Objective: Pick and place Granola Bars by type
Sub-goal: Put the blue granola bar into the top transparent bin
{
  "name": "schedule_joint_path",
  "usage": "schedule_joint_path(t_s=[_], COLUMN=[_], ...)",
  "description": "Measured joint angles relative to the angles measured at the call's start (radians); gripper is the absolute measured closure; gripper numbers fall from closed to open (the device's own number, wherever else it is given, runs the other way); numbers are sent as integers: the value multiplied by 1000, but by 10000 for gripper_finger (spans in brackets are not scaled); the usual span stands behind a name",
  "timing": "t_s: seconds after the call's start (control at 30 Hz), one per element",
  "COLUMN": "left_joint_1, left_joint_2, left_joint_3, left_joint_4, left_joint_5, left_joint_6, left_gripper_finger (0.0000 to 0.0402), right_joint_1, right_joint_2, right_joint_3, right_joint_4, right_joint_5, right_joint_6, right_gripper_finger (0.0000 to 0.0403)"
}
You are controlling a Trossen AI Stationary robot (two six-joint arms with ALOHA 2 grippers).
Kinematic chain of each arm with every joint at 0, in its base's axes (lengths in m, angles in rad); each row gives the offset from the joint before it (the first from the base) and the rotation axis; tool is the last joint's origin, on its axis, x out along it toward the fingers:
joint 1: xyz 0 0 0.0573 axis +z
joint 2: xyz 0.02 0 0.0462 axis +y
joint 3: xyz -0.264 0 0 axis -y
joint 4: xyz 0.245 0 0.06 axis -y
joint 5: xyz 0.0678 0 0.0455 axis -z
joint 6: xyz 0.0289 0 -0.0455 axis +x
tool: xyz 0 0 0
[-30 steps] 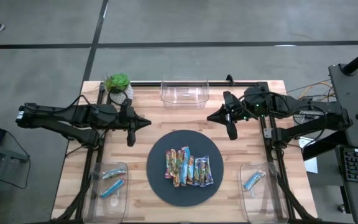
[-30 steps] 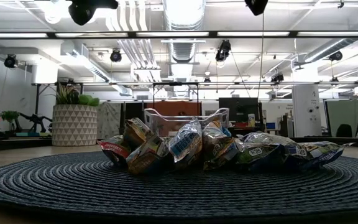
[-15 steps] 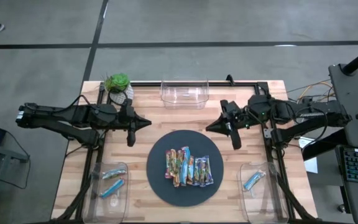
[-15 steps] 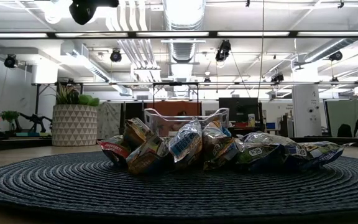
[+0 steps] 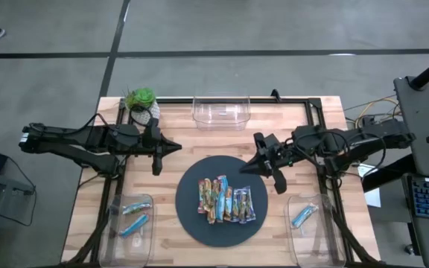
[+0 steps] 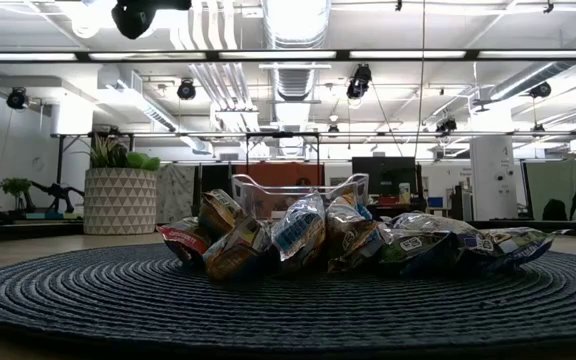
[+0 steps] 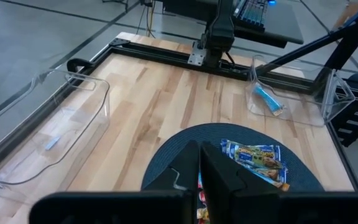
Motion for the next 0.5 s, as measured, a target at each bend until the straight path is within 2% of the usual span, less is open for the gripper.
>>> schedule_joint_path(t_s=[0.17,0.37,0.5], left_joint_1=[0,0,0], left_joint_2=[0,-12,-30], left_joint_3=[0,0,-6], left_joint_4=[0,-1,-1], left_joint_5=[10,120,117], left_joint_6=[2,66,83], left_gripper_finger=[402,402,402], right_joint_1=[3,2,1], right_joint_2=[25,39,39], right_joint_3=[61,139,150], right_joint_4=[-28,-171,-225], right_joint_5=[0,3,16], right_joint_6=[-7,-46,-64], right_gripper_finger=[394,394,394])
